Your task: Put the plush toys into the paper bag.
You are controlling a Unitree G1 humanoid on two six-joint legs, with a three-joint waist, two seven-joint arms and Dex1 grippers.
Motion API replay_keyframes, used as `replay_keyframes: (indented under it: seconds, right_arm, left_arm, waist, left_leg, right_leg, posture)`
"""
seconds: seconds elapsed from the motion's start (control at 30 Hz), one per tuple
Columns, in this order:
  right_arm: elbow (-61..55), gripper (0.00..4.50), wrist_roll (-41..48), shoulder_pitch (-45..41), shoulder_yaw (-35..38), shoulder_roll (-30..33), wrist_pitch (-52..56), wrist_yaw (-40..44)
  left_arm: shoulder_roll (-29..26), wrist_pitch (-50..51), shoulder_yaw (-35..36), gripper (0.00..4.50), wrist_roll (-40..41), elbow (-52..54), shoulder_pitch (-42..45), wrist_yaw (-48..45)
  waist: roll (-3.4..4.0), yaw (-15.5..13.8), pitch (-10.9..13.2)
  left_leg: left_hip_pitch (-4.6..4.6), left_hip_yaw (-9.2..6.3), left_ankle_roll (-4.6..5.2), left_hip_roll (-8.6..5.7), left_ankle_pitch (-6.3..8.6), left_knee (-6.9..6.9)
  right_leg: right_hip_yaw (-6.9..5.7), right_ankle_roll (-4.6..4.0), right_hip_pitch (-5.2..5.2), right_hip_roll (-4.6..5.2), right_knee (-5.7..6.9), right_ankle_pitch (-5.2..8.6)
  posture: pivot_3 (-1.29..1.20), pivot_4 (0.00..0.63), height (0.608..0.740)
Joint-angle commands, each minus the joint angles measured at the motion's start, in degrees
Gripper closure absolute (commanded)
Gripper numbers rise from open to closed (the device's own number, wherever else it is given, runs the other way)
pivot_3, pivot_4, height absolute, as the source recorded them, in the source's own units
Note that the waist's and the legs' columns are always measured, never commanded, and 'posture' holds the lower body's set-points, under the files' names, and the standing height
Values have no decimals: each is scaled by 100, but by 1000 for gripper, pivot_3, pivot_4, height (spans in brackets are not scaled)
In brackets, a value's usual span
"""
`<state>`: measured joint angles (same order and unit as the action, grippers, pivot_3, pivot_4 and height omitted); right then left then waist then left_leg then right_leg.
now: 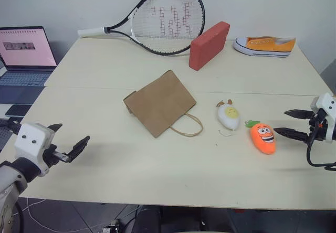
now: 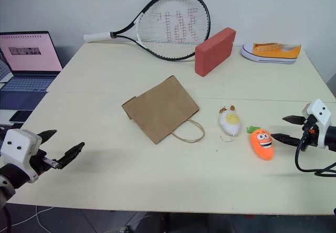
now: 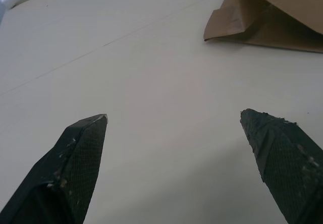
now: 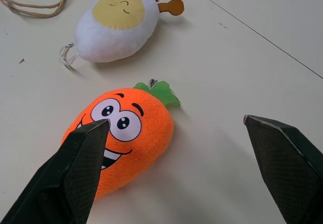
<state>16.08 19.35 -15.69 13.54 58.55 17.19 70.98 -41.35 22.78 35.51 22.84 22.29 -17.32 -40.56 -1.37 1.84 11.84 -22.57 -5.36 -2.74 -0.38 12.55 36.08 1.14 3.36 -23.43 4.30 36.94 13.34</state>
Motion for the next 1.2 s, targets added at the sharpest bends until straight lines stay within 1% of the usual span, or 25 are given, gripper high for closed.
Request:
replay_keyframes:
  seconds: [0.03,0.27,0.67,0.83,1.03,1.13,1.2]
  right_arm:
    - [-187,53,116,18,198,92,7,3]
    - [-191,53,68,-48,123,35,-39,-39]
    - [-103,53,10,-135,65,-13,-170,-90]
    - [-60,53,1,-202,22,-31,-192,-93]
    - [-37,53,8,-240,-1,-48,-239,-139]
    - [-110,53,31,-200,31,-46,-238,-163]
    - [-175,53,44,-167,47,-41,-239,-169]
  left_arm:
    - [-20,30,46,0,49,90,-4,15]
    - [-33,125,95,0,40,68,80,85]
    - [-30,-236,74,0,-144,-89,237,138]
    - [92,-256,168,0,17,-76,290,184]
    - [87,-290,146,0,96,-62,290,105]
    - [72,-272,173,0,345,8,320,-63]
    - [17,-282,103,0,372,82,327,-125]
  waist:
    - [0,-2,0]
    - [0,-5,0]
    - [0,-2,0]
    - [0,-6,0]
    - [0,-6,0]
    - [0,-6,0]
    - [0,-6,0]
  left_leg:
    - [0,0,0,0,0,0]
    - [1,-1,0,0,0,0]
    - [5,-1,0,0,0,0]
    - [8,-2,0,-1,0,0]
    - [9,-2,0,0,0,0]
    - [9,-3,0,0,0,0]
    - [10,-2,0,0,0,0]
  right_leg:
    - [0,0,0,0,0,0]
    - [0,0,3,-1,0,0]
    - [1,1,5,-1,1,-2]
    - [1,1,9,-1,1,-2]
    - [1,1,10,-2,2,-2]
    - [1,2,11,-2,1,-2]
    - [1,2,11,-2,2,-2]
  posture:
    - [0,150,740]
    - [0,150,740]
    - [0,150,740]
    - [0,150,740]
    - [0,150,740]
    - [0,150,740]
    - [0,150,740]
